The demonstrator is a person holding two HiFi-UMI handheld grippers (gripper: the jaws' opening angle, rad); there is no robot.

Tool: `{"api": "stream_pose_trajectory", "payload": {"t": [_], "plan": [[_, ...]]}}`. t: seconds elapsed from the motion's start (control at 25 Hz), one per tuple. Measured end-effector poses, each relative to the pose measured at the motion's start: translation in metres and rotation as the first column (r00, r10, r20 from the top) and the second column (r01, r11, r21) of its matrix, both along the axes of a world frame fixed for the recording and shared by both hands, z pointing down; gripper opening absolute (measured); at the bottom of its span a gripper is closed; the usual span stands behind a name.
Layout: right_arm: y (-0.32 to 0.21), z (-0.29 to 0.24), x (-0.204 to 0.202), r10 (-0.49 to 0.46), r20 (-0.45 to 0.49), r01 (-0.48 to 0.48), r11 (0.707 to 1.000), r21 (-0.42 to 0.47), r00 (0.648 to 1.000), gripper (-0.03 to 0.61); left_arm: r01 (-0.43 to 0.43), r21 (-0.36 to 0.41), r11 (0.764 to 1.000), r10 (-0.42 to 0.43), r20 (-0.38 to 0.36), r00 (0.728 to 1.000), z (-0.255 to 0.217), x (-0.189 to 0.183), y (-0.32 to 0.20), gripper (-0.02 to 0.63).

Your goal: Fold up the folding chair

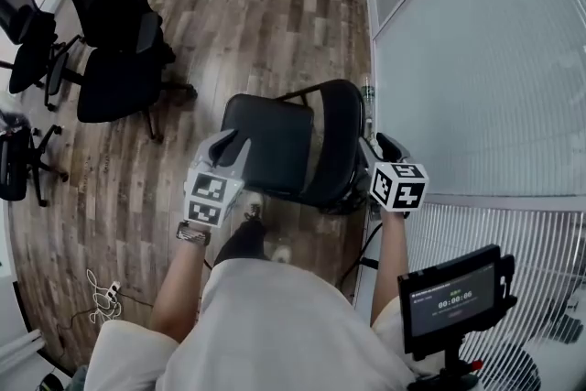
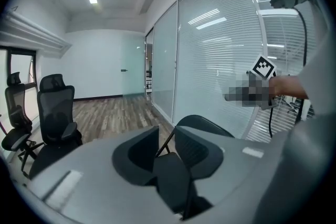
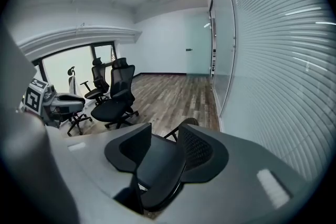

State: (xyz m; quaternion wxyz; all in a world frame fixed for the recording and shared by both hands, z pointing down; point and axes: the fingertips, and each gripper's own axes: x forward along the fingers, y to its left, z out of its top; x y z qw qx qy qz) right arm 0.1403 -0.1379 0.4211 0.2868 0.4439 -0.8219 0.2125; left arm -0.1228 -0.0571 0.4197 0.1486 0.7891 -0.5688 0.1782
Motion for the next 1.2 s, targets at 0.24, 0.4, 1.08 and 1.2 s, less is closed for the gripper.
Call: {"api": "stream_pose_trajectory", "payload": {"t": [0.24, 0.4, 1.08, 1.2], "plan": [[-0.009, 0.032, 0.004, 0.03, -0.029, -0.032, 0.997, -0.067, 0.999, 0.187, 0.006, -0.08, 0.997, -0.006, 0.002, 1.0, 0.035, -0.017, 0.0, 0.1], [-0.014, 0.06, 0.012, 0.062, -0.054, -0.068, 0.99, -0.121, 0.997, 0.187, 0.005, -0.122, 0.993, -0.005, -0.001, 1.0, 0.056, -0.025, 0.004, 0.103], [-0.034, 0.139, 0.042, 0.196, -0.137, -0.228, 0.93, -0.288, 0.971, 0.192, -0.012, -0.287, 0.958, 0.008, -0.013, 1.0, 0.15, -0.079, -0.009, 0.117], [-0.037, 0.145, 0.047, 0.216, -0.136, -0.248, 0.921, -0.301, 0.967, 0.19, -0.039, -0.299, 0.953, 0.042, 0.002, 0.999, 0.167, -0.095, -0.009, 0.12]]}}
